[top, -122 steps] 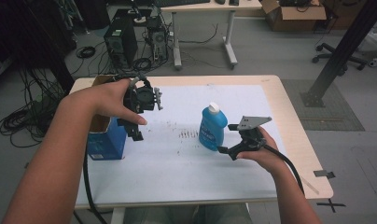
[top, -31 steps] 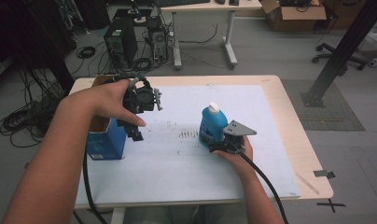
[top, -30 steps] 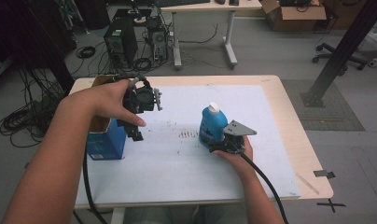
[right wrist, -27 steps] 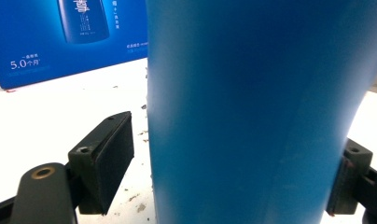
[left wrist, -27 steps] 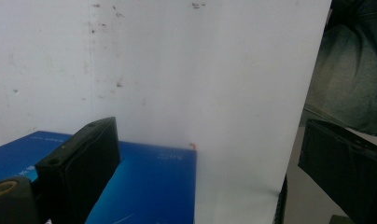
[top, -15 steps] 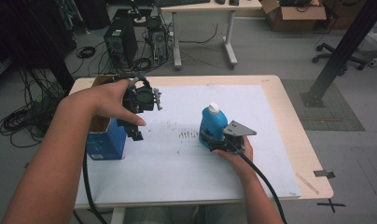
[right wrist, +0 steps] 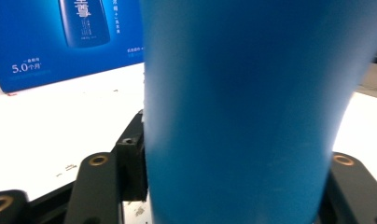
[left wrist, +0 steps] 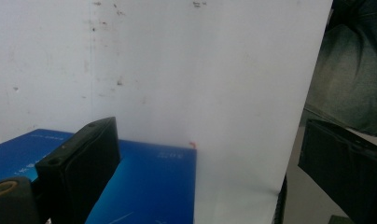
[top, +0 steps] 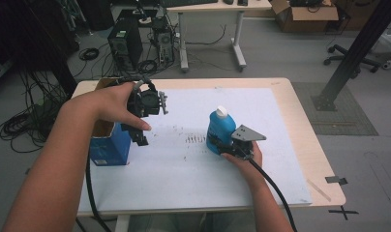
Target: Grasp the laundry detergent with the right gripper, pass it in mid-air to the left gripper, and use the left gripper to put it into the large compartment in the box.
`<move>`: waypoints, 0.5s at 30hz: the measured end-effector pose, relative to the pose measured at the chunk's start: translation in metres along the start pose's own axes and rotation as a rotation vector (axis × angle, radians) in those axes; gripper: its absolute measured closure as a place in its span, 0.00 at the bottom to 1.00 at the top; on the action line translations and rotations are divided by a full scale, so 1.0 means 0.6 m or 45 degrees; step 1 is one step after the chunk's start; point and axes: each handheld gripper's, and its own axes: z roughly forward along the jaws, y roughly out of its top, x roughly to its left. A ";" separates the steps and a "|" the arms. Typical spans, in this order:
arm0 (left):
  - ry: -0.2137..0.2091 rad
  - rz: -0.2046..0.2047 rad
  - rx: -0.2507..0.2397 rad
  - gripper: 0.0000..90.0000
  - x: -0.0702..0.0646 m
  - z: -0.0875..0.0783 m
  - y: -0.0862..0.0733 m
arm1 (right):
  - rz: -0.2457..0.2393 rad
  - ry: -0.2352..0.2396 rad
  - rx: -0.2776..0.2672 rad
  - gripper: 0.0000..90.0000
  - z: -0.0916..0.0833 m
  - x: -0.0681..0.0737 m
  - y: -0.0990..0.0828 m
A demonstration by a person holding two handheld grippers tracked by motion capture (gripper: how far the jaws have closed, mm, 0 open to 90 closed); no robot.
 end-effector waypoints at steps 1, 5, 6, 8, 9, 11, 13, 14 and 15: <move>0.000 -0.001 0.000 0.06 0.000 0.000 0.000 | -0.001 0.000 0.001 0.47 0.000 0.000 0.000; 0.000 -0.001 -0.002 0.06 0.000 0.000 0.001 | 0.009 0.009 -0.007 0.49 0.000 -0.001 -0.001; 0.001 0.000 -0.002 0.06 0.000 0.000 0.001 | 0.012 0.011 -0.008 0.49 0.000 -0.002 -0.001; 0.001 0.000 -0.006 0.06 0.000 0.000 0.002 | 0.016 0.018 -0.010 0.50 0.000 -0.003 -0.001; 0.003 0.000 -0.008 0.06 -0.001 0.000 0.002 | 0.015 0.020 -0.012 0.50 -0.001 -0.004 -0.001; 0.003 0.004 -0.007 0.06 -0.001 0.000 0.003 | 0.012 0.024 -0.011 0.51 -0.001 -0.004 -0.001; 0.005 0.004 -0.005 0.06 -0.002 0.000 0.002 | 0.009 0.029 -0.010 0.51 -0.001 -0.004 0.001; 0.005 0.003 -0.005 0.06 -0.002 -0.001 0.002 | 0.008 0.035 -0.012 0.51 -0.001 -0.004 0.003; 0.002 0.002 -0.004 0.06 -0.002 -0.002 0.002 | 0.005 0.038 -0.021 0.51 -0.003 -0.005 0.006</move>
